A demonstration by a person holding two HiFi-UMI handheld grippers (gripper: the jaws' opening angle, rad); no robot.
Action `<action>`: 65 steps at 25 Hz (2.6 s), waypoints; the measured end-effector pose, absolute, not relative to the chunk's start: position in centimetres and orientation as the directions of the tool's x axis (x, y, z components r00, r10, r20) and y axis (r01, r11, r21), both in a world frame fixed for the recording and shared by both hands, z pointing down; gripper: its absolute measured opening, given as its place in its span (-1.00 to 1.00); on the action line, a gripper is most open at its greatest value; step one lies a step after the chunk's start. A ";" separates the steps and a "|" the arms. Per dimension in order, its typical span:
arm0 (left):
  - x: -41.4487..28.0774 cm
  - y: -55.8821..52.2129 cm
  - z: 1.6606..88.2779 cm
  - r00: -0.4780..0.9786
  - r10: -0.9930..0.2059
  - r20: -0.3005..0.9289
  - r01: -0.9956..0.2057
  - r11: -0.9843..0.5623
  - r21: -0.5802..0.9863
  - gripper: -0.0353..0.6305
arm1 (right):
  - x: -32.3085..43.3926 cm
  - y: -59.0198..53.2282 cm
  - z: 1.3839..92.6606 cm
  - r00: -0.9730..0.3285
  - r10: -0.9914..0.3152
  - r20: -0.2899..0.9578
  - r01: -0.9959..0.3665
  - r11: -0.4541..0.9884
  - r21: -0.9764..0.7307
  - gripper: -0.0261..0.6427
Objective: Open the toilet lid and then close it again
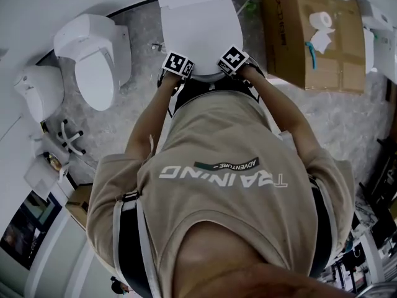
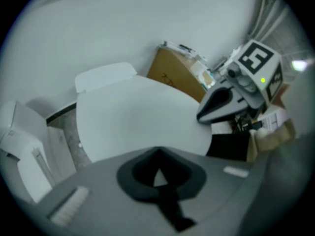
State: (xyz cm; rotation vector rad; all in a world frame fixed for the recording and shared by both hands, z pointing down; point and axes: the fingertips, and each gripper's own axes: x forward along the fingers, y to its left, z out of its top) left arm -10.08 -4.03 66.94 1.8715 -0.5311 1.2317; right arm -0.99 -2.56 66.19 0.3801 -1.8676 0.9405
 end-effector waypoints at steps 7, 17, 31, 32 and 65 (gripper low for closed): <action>-10.4 -2.5 70.9 0.338 0.003 0.941 -0.860 -0.405 0.310 -0.88 | -0.6 -0.7 70.0 -0.467 0.123 0.876 -0.644 0.631 -0.432 -0.88; -11.4 1.9 76.3 0.296 0.082 0.952 -0.876 -0.373 0.305 -0.88 | -0.8 3.0 75.9 -0.447 0.127 0.886 -0.791 0.406 -0.457 -0.88; -11.1 3.7 83.8 0.323 0.063 0.944 -0.849 -0.421 0.319 -0.88 | 0.5 5.5 83.9 -0.463 -0.009 0.886 -0.868 0.207 -0.451 -0.88; -11.3 3.7 84.3 0.321 0.062 0.945 -0.852 -0.418 0.317 -0.88 | 0.5 5.6 84.4 -0.466 -0.010 0.885 -0.868 0.198 -0.455 -0.88; -11.4 5.5 92.3 0.244 -0.050 0.969 -0.901 -0.380 0.207 -0.88 | 0.1 7.5 93.0 -0.285 0.092 0.954 -0.948 0.117 -0.295 -0.88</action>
